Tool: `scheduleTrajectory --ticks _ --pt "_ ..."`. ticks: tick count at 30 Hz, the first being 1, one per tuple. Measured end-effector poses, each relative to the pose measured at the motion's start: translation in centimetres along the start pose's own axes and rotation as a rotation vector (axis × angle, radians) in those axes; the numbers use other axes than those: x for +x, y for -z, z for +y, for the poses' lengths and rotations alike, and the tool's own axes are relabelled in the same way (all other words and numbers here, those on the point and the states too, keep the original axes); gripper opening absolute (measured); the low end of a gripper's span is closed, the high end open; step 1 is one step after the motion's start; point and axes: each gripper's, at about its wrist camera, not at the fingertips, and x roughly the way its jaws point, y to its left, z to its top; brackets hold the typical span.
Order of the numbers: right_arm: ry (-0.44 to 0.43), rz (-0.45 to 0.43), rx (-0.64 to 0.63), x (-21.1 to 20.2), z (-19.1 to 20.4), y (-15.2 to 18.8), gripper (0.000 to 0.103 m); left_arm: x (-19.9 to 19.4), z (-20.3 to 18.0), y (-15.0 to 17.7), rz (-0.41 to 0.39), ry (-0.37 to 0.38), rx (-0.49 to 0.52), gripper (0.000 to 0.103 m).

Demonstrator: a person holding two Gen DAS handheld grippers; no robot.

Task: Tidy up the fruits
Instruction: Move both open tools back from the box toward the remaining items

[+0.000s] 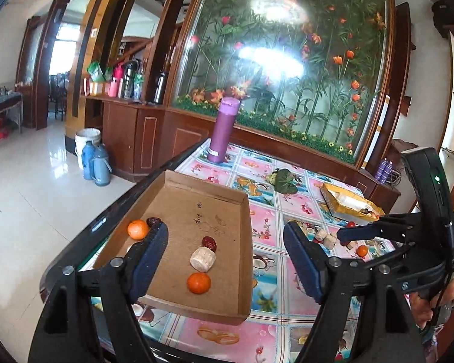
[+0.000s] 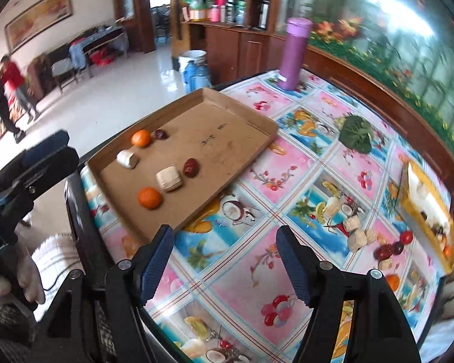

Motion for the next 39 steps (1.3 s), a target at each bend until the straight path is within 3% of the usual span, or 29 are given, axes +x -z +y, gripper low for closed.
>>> scheduleTrajectory --ticks 4,7,11,15,18,22,25,27,30,32,36,39 --pt "-0.058 -0.113 -0.003 -0.6 0.2 2.9 0.082 -0.1 -0.2 -0.2 0.01 0.003 0.001 0.078" --pt "-0.058 -0.171 0.114 0.1 -1.7 6.1 0.082 0.1 -0.7 -0.5 0.009 0.027 0.019 0.078" --pt "-0.01 -0.174 0.327 0.1 -5.1 11.0 0.082 1.6 -2.4 -0.5 0.002 0.095 0.041 0.078" --pt "0.088 -0.144 0.439 -2.5 -6.8 15.2 0.082 3.6 -3.9 0.3 0.035 0.177 0.017 0.078" --pt "0.139 -0.069 0.421 -4.6 -7.1 14.6 0.082 4.2 -5.4 1.1 0.042 0.212 0.034 0.078" --pt "0.225 0.063 0.207 -6.1 -5.6 10.1 0.086 2.7 -5.6 1.6 0.006 0.183 0.051 0.078" --pt "0.208 0.077 0.089 -5.2 -4.3 7.4 0.089 1.3 -4.6 1.4 -0.02 0.135 0.031 0.079" --pt "0.142 0.033 0.073 -3.7 -3.3 6.4 0.089 0.7 -4.1 1.2 -0.033 0.104 0.037 0.084" --pt "-0.023 -0.05 0.178 -1.4 -3.2 7.6 0.089 0.2 -3.9 0.8 -0.043 0.029 0.098 0.09" --pt "-0.043 -0.104 0.243 -0.5 -3.6 9.2 0.089 0.3 -4.2 0.4 -0.05 -0.01 0.163 0.098" --pt "-0.009 -0.154 0.452 -1.1 -7.4 14.4 0.089 2.9 -6.1 0.1 -0.016 -0.025 0.266 0.099" --pt "0.111 -0.16 0.595 -4.3 -12.0 18.3 0.088 6.8 -8.0 0.4 0.102 0.08 0.243 0.099"
